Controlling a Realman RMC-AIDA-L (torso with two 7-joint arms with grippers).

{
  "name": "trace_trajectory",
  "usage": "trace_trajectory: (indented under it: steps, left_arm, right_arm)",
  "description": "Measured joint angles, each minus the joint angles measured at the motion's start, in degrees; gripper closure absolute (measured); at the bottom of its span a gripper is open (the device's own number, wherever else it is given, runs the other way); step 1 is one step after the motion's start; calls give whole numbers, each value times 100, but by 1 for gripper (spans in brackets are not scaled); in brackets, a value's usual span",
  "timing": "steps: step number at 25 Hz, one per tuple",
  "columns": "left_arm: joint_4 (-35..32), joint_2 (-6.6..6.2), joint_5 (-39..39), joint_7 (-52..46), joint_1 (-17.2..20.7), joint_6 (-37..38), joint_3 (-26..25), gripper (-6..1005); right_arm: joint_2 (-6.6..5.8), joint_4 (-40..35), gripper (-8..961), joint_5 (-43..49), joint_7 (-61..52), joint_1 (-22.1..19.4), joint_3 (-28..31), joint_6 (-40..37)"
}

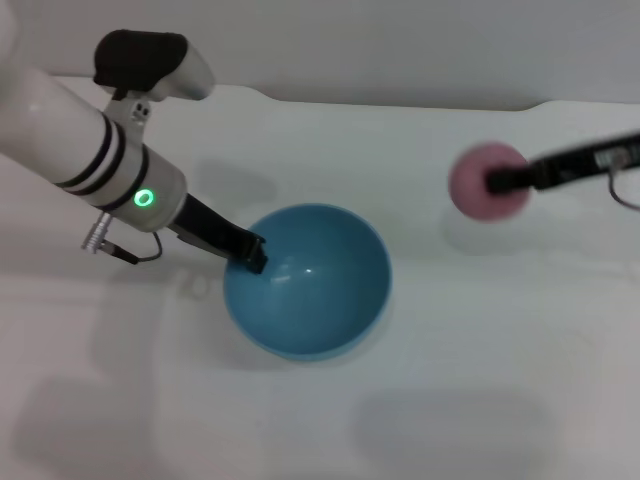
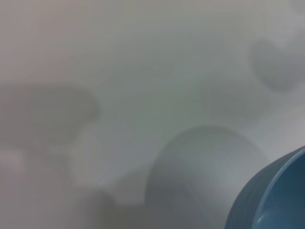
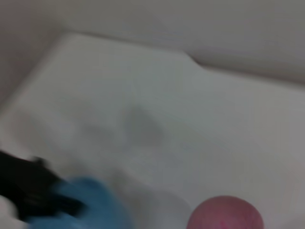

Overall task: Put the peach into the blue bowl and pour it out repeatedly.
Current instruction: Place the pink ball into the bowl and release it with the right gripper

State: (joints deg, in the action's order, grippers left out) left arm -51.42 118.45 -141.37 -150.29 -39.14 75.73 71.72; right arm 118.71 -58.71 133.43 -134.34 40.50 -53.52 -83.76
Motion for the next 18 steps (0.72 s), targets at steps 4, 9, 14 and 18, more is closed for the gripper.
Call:
trace_trajectory:
  steps: [4, 9, 14, 18]
  left_arm:
    - [49, 12, 52, -209, -73, -155, 381, 1001]
    - [60, 44, 65, -517, -148, -419, 824, 1001]
    - [61, 51, 269, -618, -209, -571, 966, 1001]
    - [62, 47, 473, -618, -219, -652, 976, 1000]
  right_arm:
    - [8, -319, 786, -1080, 756, 14, -335, -139]
    - [1, -297, 825, -1537, 1125, 122, -955, -107]
    - [2, -28, 880, -1522, 1135, 152, -1704, 61]
    - [-2, 223, 890, -1512, 1135, 153, -2110, 234]
